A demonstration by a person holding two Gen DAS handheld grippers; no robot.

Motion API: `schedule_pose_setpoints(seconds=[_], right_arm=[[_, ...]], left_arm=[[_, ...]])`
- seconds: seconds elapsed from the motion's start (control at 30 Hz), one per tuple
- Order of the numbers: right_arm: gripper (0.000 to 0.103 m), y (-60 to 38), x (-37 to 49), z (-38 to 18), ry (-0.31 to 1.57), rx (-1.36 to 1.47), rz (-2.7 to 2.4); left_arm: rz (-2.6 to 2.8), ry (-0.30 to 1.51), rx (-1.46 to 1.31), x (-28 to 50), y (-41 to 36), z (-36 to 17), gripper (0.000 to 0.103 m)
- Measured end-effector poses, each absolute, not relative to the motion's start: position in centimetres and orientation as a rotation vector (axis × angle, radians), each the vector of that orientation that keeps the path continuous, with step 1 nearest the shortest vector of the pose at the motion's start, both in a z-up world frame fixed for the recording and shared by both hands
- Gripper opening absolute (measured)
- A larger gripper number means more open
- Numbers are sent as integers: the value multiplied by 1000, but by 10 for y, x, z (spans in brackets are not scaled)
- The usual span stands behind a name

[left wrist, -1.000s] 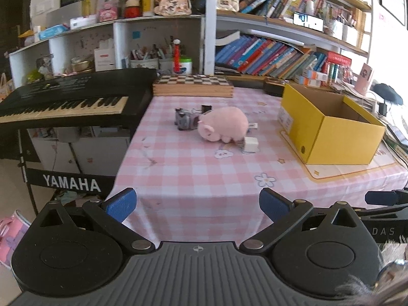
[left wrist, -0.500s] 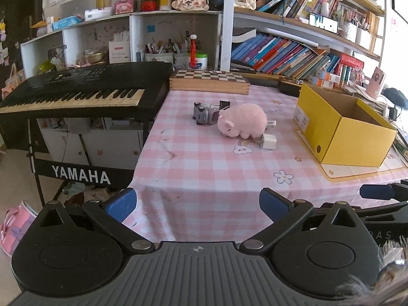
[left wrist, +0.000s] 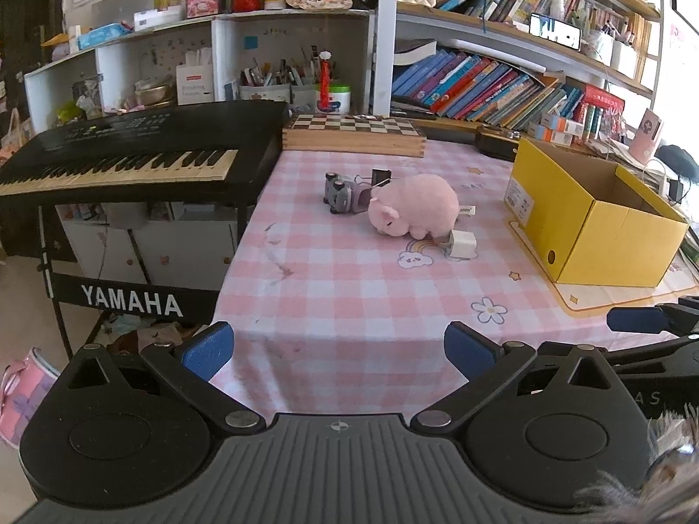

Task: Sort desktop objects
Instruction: 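Withdraw both tools from the box and move toward the white charger, then grasp the white charger with the right gripper while the left grasps the pink pig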

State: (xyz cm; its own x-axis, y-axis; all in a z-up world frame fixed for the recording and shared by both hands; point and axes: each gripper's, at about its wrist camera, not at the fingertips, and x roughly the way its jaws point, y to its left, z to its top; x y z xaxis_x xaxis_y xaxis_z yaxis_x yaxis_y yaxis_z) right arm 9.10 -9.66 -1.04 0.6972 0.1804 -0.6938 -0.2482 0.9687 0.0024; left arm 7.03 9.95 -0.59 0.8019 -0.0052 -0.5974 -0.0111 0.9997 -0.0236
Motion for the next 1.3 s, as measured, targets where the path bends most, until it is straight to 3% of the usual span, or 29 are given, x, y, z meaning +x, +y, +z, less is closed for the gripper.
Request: schedule_pose_setpoints(seconds=[1.0, 1.3], right_arm=[[84, -102, 221, -31, 782, -125, 350], [70, -94, 259, -49, 804, -145, 388]], left_arm=[[68, 722, -29, 191, 74, -18, 103], [98, 732, -19, 224, 70, -17, 103]])
